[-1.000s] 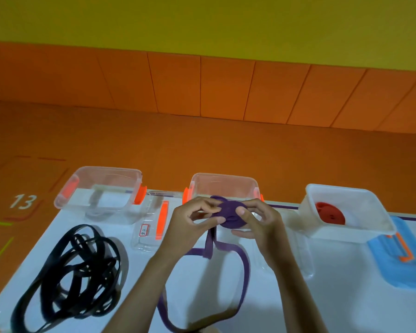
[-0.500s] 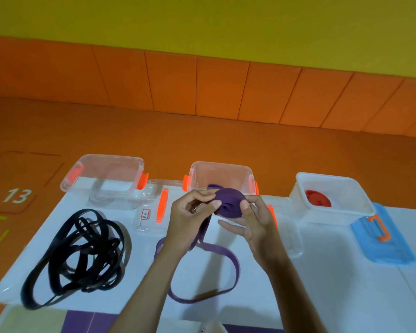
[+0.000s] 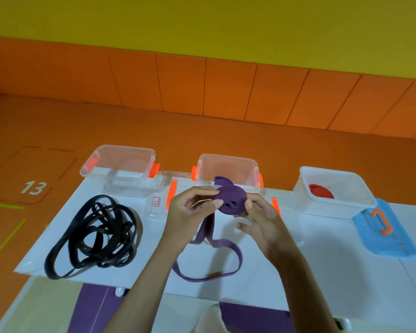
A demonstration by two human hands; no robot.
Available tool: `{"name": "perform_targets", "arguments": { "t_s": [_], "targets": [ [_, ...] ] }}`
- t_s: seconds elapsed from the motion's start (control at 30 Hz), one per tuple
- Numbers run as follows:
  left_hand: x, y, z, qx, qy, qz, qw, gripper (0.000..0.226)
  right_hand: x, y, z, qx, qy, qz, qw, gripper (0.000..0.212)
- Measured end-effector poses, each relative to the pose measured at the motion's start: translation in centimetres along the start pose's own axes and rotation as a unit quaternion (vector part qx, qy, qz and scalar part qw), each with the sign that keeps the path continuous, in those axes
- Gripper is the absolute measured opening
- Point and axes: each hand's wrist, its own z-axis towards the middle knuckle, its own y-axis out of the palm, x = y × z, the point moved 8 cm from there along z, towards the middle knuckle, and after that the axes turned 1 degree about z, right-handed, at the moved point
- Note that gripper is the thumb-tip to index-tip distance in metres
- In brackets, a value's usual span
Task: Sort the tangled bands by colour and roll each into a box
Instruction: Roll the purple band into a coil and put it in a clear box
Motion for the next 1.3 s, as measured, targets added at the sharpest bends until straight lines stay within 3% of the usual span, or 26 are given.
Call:
{"name": "perform_targets", "arguments": {
  "t_s": [0.13,0.33,0.57,0.73,0.9,0.97,1.13,1.3],
  "targets": [
    [0.8,-0.3,-0.5,0.011,0.028,0.032,0.999,0.026,-0.5,0.4,-0.2,-0.043,-0.005,-0.015,0.999,0.039],
    [0.9,-0.2,-0.6,0.015,0.038,0.031,0.999,0.026,-2.7,0.4,0.0,0.013,-0.083,-0.078,0.993,0.029],
    [1.0,-0.3,0.3,-0.029,0.012,-0.019,0.999,0.034,-2.2,0.5,0.2,-0.034,-0.066,-0.004,0.997,0.032],
    [1.1,0.0,1.4,0.006,0.029,-0.013,0.999,0.031,-1.3,0.7,0.9,-0.048,-0.033,0.062,0.996,0.030],
    [0.0,-0.3,2.3,0.022,0.028,0.021,0.999,0.028,-1.7,-0.8,2.1,-0.030,-0.008,-0.135,0.990,0.028],
    [-0.6,-0.1,2.6,0.019,0.029,0.050,0.998,0.029,-1.6,-1.0,2.7,-0.035,0.010,-0.164,0.986,0.034],
    [-1.3,2.0,3.9,-0.029,0.042,0.072,0.996,0.030,-1.0,-2.4,4.0,0.003,0.015,-0.135,0.991,0.033],
    [-2.2,2.5,5.9,-0.138,-0.001,0.077,0.987,0.033,-0.5,-3.5,4.9,-0.002,-0.011,-0.033,0.999,0.030]
  ]
}}
